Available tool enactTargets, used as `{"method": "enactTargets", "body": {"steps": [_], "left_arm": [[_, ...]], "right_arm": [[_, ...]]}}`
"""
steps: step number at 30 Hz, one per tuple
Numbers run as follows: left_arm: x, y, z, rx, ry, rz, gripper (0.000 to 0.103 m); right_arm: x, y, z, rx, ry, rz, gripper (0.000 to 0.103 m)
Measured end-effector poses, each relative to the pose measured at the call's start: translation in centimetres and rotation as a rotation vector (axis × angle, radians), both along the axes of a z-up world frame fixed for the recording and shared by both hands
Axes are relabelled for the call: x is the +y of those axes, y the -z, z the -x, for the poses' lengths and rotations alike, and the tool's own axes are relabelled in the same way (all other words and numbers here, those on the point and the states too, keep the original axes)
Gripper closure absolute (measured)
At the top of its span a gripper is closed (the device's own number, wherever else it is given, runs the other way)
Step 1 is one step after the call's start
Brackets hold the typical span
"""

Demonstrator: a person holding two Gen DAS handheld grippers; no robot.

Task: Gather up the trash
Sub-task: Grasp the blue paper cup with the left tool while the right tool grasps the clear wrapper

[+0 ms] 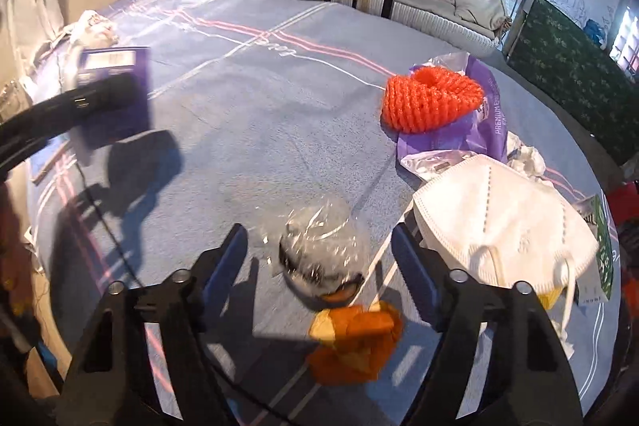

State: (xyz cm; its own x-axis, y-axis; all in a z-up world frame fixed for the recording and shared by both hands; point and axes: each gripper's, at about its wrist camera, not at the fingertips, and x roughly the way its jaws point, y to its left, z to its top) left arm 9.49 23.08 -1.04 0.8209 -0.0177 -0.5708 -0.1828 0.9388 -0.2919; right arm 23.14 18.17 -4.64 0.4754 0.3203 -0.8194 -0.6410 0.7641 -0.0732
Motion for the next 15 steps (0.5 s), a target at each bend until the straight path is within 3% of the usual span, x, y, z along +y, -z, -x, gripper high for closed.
{"method": "enactTargets", "body": {"steps": [1,3,4,8,15], "left_arm": [[0.1,0.0,0.3,0.002,-0.007,-0.001,0.095],[0.2,0.2,0.8,0.001,-0.016,0.017,0.095],[0.3,0.2,1.0,0.001,-0.019,0.024,0.095],[0.1,0.3,1.1,-0.003,-0.027,0.02,0.095],[-0.9,-1.5,1.5,-0.057,-0.018,0.02,0.095]], "right_arm": [[0.2,0.4,-0.3,0.007,0.001,0.016,0.035],[0.3,1.0,-0.6,0.023,0.003,0.021,0.054],[0.2,1.2,-0.6,0.032,0.002,0.017,0.057],[-0.3,0.7,0.2,0.02,-0.008,-0.025,0.063],[-1.8,-2.9,4.3,0.01,-0.087,-0.188,0.064]]}}
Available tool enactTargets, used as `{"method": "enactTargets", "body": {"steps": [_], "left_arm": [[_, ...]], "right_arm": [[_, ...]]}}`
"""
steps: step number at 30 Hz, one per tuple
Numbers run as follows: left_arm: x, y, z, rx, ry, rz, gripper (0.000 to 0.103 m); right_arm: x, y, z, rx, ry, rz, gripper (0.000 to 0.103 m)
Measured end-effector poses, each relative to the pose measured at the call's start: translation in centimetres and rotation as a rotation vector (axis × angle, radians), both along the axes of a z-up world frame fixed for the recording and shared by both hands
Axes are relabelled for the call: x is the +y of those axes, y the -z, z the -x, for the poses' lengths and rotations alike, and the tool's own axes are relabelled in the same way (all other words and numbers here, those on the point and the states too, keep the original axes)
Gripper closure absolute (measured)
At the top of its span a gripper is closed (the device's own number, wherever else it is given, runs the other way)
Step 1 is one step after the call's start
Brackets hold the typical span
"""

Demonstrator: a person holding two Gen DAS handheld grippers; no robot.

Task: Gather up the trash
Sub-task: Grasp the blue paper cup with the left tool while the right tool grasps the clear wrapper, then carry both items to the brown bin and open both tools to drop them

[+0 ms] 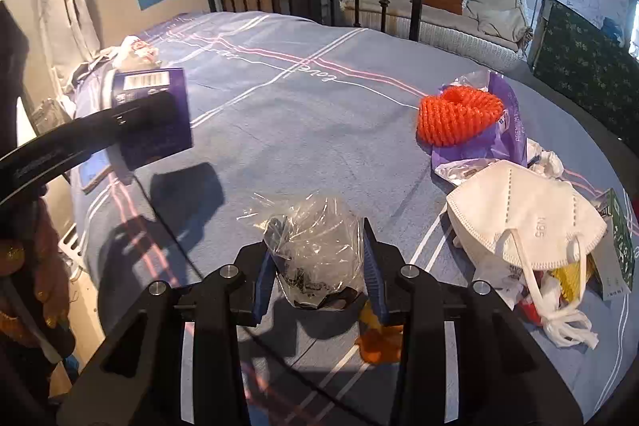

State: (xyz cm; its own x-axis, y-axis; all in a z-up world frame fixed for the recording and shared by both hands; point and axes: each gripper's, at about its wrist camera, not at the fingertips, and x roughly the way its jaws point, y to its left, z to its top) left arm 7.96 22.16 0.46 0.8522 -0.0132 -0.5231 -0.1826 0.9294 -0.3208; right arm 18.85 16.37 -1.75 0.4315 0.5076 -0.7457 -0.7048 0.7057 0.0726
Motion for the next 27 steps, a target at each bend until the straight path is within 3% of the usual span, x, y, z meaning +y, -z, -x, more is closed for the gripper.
{"method": "enactTargets", "body": {"steps": [5,8,15,20,27], "left_arm": [[-3.7,-1.8,0.0,-0.062,0.096,0.001,0.095],[-6.7,-2.5,-0.6,-0.096,0.192,0.0,0.095],[-15.8,-4.0,-2.7,-0.157,0.47,-0.022,0.095],[-22.7,-4.5,-3.9,-0.195,0.66,-0.062,0.095],[-30.3,-2.9,-5.9,-0.166,0.89,-0.077,0.095]], "right_arm": [[-4.9,-2.1,3.2,-0.061,0.035,-0.075,0.064],[-9.8,-3.3,3.8,-0.118,0.164,-0.113,0.064],[-23.9,-4.9,3.7,-0.219,0.605,-0.158,0.064],[-32.7,-3.4,3.5,-0.22,0.867,-0.131,0.064],[-41.9,-0.2,0.8,-0.174,1.101,-0.068,0.064]]}}
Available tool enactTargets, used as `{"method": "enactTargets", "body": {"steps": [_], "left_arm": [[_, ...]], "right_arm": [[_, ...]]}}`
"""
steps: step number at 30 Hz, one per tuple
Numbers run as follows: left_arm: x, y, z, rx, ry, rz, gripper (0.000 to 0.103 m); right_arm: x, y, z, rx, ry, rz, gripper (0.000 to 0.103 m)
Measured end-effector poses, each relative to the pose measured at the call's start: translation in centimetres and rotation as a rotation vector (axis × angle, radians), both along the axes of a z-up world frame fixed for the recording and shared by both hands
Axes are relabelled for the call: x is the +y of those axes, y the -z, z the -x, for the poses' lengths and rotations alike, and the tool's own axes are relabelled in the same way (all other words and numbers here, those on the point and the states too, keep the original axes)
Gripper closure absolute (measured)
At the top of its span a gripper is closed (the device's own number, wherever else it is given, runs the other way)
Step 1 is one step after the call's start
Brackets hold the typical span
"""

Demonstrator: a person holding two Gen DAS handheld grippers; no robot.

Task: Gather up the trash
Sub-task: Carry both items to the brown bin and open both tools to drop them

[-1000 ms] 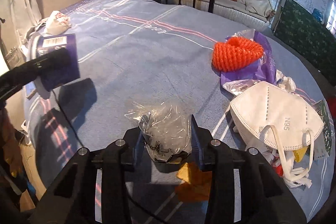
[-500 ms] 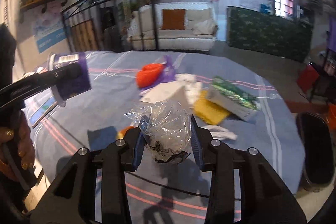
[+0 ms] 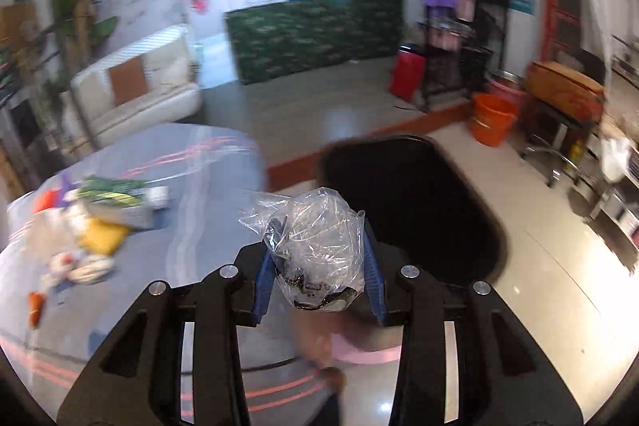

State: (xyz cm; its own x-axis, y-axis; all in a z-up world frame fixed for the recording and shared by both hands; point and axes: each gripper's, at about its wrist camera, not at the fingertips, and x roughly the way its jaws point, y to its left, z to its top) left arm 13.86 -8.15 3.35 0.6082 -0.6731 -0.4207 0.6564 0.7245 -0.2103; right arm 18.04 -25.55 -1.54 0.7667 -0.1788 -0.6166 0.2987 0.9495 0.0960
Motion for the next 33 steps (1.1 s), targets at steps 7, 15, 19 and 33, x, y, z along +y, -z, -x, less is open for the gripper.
{"method": "enactTargets", "body": {"steps": [7,15,19,33], "left_arm": [[-6.2,1.6,0.8,0.039,0.145,-0.05,0.095],[-9.2,3.3,-0.5,0.117,0.203,-0.081,0.095],[-10.7,4.3,-1.9,0.163,0.215,-0.097,0.095],[-18.6,6.7,-8.1,0.328,0.263,-0.142,0.095]], "right_arm": [[-7.2,3.8,-4.2,0.065,0.119,-0.062,0.063],[-8.7,6.5,-5.3,0.103,0.146,-0.041,0.036],[-8.5,6.2,-3.5,0.082,0.172,-0.018,0.036],[-9.5,4.5,5.3,0.036,0.319,0.058,0.026]]}}
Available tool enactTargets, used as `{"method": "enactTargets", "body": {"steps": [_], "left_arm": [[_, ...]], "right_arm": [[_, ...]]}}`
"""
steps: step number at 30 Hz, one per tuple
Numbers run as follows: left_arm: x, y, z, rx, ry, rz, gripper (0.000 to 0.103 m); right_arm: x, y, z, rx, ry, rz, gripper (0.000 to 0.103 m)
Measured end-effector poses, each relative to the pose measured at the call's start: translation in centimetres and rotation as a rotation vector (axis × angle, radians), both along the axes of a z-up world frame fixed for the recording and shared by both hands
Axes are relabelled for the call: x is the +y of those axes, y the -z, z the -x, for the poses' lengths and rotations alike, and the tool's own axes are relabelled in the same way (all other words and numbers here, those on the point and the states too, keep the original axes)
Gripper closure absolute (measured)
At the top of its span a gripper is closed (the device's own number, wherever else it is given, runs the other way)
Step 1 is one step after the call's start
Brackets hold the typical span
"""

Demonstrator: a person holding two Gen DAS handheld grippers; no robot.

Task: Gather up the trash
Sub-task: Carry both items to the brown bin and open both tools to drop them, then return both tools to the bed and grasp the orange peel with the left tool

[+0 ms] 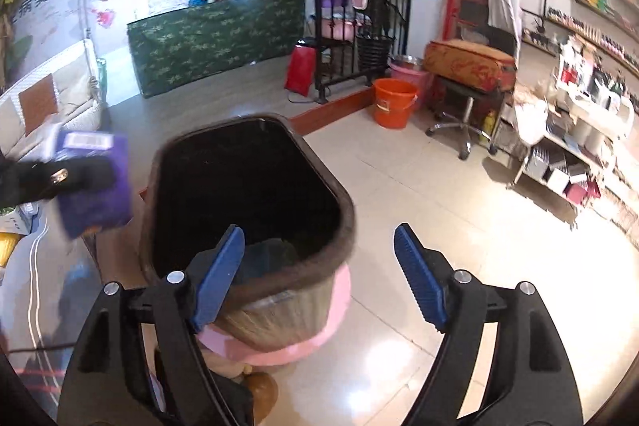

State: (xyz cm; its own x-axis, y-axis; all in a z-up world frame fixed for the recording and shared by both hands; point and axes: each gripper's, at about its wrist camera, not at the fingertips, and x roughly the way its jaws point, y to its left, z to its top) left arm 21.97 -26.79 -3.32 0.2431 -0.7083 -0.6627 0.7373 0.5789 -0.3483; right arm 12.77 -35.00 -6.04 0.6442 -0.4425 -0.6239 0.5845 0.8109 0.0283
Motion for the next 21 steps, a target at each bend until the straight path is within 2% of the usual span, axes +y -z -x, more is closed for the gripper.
{"method": "enactTargets", "body": {"steps": [8,10,11,12,13,15,17,21], "left_arm": [[-2.9,1.6,-1.7,0.041,0.017,-0.064,0.093],[-3.0,1.6,-2.1,0.057,0.026,-0.053,0.084],[-2.9,1.5,-2.1,0.067,0.024,-0.047,0.061],[-2.7,1.5,-2.3,0.076,0.015,-0.044,0.028],[-2.7,1.4,-2.5,0.081,0.004,-0.029,0.021],[-2.0,1.0,-2.3,0.081,-0.007,0.025,0.015],[-2.0,0.5,-2.2,0.073,-0.009,0.016,0.012],[-0.5,-0.9,-1.5,-0.003,-0.03,0.013,0.009]], "right_arm": [[-0.7,-0.2,1.2,0.007,0.005,-0.025,0.024],[-0.6,-0.1,1.3,0.008,0.005,-0.03,0.024],[-0.5,0.0,1.3,0.009,0.003,-0.035,0.024],[-0.5,0.0,1.3,0.009,0.0,-0.04,0.024],[-0.5,0.1,1.3,0.008,0.0,-0.043,0.024],[-0.5,0.1,1.3,0.009,0.0,-0.044,0.024],[-0.5,0.1,1.3,0.006,0.0,-0.045,0.024],[0.2,0.1,1.0,0.008,-0.011,-0.032,0.024]]}}
